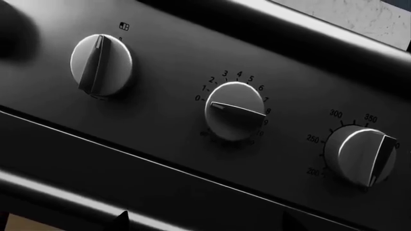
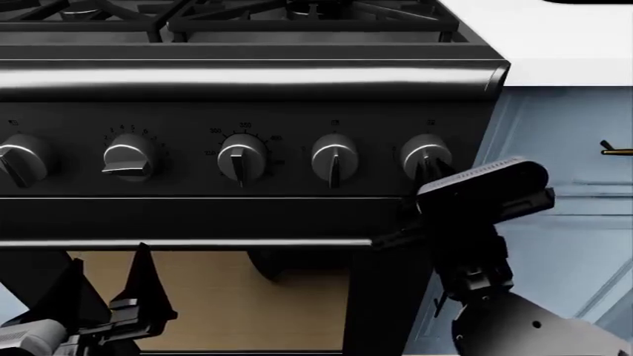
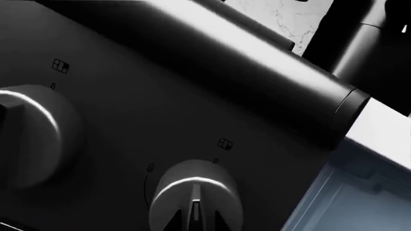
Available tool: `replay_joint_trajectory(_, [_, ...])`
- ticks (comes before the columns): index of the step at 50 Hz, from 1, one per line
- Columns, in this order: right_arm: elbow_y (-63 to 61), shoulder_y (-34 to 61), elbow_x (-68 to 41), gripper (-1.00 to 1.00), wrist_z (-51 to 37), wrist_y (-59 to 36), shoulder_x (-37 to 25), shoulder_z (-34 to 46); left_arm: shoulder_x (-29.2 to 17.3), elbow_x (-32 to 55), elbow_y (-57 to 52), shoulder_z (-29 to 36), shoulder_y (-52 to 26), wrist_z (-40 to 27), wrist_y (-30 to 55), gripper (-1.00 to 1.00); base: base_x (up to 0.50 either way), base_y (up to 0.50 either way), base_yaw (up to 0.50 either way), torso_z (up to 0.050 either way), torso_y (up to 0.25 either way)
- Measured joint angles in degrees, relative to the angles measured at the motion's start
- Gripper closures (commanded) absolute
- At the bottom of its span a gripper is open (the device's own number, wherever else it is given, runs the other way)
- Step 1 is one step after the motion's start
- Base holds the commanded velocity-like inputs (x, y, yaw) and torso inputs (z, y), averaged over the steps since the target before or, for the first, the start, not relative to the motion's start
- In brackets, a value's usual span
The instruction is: Frozen meat rests on a plate on the counter. Retrieve the meat and place it in a pot on a burner. Then turn the burner on.
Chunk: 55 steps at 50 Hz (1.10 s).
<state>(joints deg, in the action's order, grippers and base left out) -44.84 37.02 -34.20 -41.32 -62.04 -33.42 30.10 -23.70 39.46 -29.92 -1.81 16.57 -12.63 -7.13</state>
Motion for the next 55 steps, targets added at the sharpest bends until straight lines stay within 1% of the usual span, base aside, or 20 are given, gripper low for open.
replay_joint_trajectory(37, [-2.5,10.4,3.1,1.00,-0.6,-10.9,-4.6,13.3,-0.2,0.4,-0.2,0.0,0.3,-0.1,-0.6,-1.00,0.00,0.00,0.00,0.000,0.000])
replay_joint_trajectory(55, [-3.7,16.1,5.5,1.00,-2.2,-17.2,-5.3,22.2,-0.3,0.9,0.0,-0.1,0.7,0.0,-1.2,-1.00,0.00,0.00,0.00,0.000,0.003])
